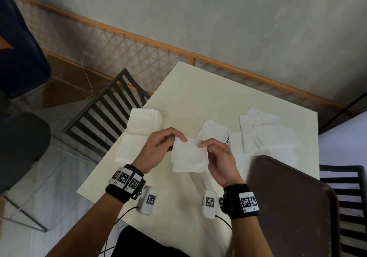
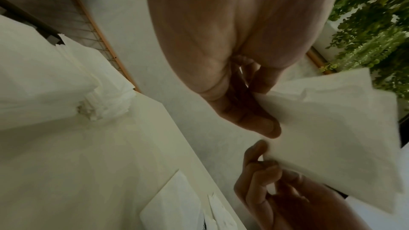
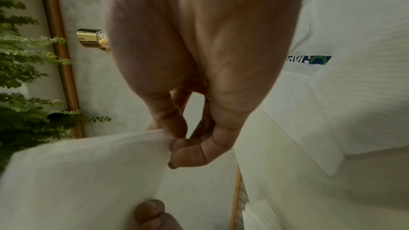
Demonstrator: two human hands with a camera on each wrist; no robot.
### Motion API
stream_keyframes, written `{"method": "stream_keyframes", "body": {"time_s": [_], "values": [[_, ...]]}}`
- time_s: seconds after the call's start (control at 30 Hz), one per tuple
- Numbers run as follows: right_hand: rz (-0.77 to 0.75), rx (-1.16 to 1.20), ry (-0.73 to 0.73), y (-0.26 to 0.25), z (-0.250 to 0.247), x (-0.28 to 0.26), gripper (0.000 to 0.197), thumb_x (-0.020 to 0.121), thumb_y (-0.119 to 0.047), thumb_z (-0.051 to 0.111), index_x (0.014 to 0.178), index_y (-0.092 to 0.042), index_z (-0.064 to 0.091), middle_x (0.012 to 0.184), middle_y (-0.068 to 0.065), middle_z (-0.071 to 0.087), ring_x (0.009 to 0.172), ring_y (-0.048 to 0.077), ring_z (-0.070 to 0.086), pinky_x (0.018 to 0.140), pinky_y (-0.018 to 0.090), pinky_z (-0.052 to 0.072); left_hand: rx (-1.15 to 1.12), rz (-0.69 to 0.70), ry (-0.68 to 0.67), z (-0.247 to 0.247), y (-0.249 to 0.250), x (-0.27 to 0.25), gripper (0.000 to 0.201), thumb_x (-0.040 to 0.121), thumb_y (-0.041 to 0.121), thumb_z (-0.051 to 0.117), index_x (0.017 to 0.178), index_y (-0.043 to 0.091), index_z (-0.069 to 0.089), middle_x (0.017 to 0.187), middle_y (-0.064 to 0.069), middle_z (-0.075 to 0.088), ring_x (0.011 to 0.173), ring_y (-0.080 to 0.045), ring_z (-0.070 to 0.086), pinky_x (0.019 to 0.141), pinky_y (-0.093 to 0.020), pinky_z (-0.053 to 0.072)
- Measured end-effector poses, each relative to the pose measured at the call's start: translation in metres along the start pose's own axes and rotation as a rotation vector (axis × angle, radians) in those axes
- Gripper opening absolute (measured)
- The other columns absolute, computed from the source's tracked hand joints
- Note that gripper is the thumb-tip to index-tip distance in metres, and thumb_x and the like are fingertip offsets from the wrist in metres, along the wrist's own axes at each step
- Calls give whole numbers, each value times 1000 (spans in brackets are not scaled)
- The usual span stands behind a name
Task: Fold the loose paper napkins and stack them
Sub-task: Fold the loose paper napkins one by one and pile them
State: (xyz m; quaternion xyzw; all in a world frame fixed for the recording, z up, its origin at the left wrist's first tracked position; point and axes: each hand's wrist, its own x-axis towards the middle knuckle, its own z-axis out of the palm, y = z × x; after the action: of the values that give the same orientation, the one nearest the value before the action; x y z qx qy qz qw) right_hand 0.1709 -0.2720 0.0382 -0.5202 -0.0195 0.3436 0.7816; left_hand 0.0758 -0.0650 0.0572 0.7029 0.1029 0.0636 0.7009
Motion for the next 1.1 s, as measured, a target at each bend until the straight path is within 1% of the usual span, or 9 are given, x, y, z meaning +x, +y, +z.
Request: {"method": "stream_keyframes", "body": {"time_s": [0.1,0.17,0.3,0.43,0.5,0.6,0.77,0.97,1.1], "values": [[3,-98,26,-6,10,-2,17,104,-4,45,96,-9,59,99,15,70,92,28,63,74,31,47,18,-3,-5,-3,-3,-4,30,104,2,46,101,3,76,100,-20,66,96,-33,62,85,-38,51],[-60,-378,34,-7,22,-3,14,112,-20,51,100,-13,55,98,2,74,93,18,69,76,25,50,83,27,-17,-3,-2,-8,28,102,12,49,100,8,77,95,-14,68,95,-42,59,83,-38,48],[-258,-879,-61,6,47,3,41,114,-41,57,76,-25,52,67,-12,49,64,8,43,61,23,34,210,118,27,1,2,-16,32,106,38,58,89,18,76,77,-6,67,71,-34,53,69,-35,39],[-273,-836,32,18,49,21,51,113,-41,59,69,-25,37,63,-13,35,63,11,32,61,30,30,231,87,227,-17,-4,-20,39,101,53,65,83,20,77,76,-12,68,72,-40,58,67,-35,42],[-229,-742,89,29,55,28,49,112,-44,60,72,-20,42,62,-12,42,62,12,40,61,39,43,289,56,265,-28,-8,-21,35,100,51,70,84,21,76,72,-11,65,67,-34,57,65,-33,41],[-170,-649,62,50,73,37,27,111,-41,63,99,-19,53,69,5,62,65,18,58,63,41,59,408,5,322,-51,-16,-19,17,95,36,82,87,25,72,73,3,67,61,-17,56,60,-24,44],[-92,-728,-43,86,101,58,24,108,-11,62,118,-23,44,78,11,76,68,26,77,71,46,69,609,-154,372,-110,-42,-17,23,89,31,88,103,36,70,106,10,74,94,-15,72,81,-37,62],[-7,-894,-122,118,131,79,13,109,-5,49,111,-17,48,89,20,75,76,36,78,73,47,68,900,-299,335,-134,-82,-8,31,93,27,82,122,24,70,135,-2,59,132,-32,54,115,-50,45],[8,-986,-110,121,131,79,10,104,-12,52,109,-20,49,94,19,72,80,38,75,73,49,66,1173,-282,330,-112,-102,-11,55,87,44,86,133,18,69,156,-16,41,146,-45,31,120,-64,35]]}}
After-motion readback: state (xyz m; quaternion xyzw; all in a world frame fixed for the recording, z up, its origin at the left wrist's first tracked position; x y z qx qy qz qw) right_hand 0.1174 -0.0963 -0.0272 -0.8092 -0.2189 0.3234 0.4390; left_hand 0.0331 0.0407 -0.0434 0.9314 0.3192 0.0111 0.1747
